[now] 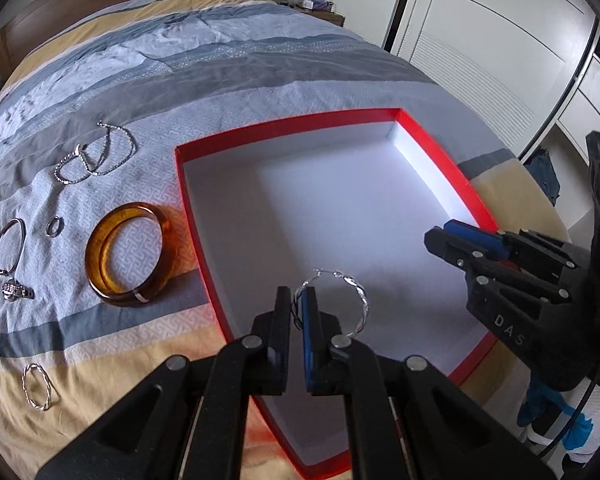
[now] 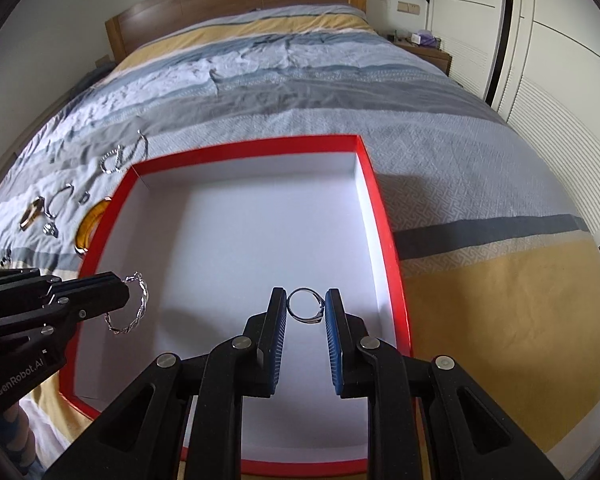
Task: Organize jewelry
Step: 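Carry both pieces over the red box and open both tools to drop them, then withdraw both open tools from the red box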
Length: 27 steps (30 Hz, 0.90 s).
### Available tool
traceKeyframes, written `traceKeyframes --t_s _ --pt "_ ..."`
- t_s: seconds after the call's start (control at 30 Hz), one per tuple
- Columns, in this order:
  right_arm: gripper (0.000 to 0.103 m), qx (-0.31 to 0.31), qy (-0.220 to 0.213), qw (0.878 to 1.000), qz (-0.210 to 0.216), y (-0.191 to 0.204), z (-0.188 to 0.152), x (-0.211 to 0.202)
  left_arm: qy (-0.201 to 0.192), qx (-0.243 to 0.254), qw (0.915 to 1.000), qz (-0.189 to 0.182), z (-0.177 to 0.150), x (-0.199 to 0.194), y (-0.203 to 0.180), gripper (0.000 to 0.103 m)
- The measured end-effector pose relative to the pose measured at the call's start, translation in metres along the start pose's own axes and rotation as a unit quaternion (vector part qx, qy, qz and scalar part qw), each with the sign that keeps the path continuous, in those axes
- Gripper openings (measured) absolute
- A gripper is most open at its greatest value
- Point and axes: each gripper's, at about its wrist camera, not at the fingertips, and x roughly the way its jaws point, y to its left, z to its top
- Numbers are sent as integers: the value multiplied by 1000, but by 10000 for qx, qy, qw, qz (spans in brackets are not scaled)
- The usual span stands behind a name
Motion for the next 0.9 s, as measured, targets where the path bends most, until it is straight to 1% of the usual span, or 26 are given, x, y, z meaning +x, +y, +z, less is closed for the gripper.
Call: traceKeyframes --t_s 0.17,0.27,0.33,0.37,0.4,0.43,0.5,0.53,0.6,0.63,0.67,0.83,0.9 --pt "20 -201 101 9997 -112 2 -5 10 114 124 9998 99 -1 12 -5 5" --pt "21 -308 123 9993 -188 4 -6 12 100 181 9997 132 -2 13 -7 6" --pt "26 -373 158 9990 -195 7 -6 12 76 186 9998 85 -2 9 -6 7" --pt "28 -391 176 9989 -201 8 -6 12 58 142 9999 50 -2 7 -3 8" --pt "32 -389 184 9989 -201 9 -6 10 45 96 9999 28 -1 3 -2 10" --pt "34 -374 169 9990 -194 10 -6 7 23 51 10000 23 -1 -1 1 15" --pt "36 -327 111 9992 -198 10 -6 -2 -63 6 10000 -28 -1 -13 6 17" --pt "36 -307 87 9993 -199 10 -4 -7 -115 -15 9999 21 -1 -21 9 21" --pt "36 -255 -6 9995 -193 11 -4 -22 -248 -86 9997 9 -4 -39 16 24" --pt "36 -229 -56 9996 -179 12 -3 -30 -315 -147 9994 53 -7 -49 21 27" --pt "36 -206 -113 9996 -162 14 -4 -41 -396 -208 9989 106 -11 -60 26 29" --pt "37 -171 -325 9993 -55 29 -9 -87 -661 -360 9967 303 -36 -112 51 29" --pt "38 -135 -400 9991 15 35 -13 -106 -774 -422 9949 484 -50 -135 63 29"
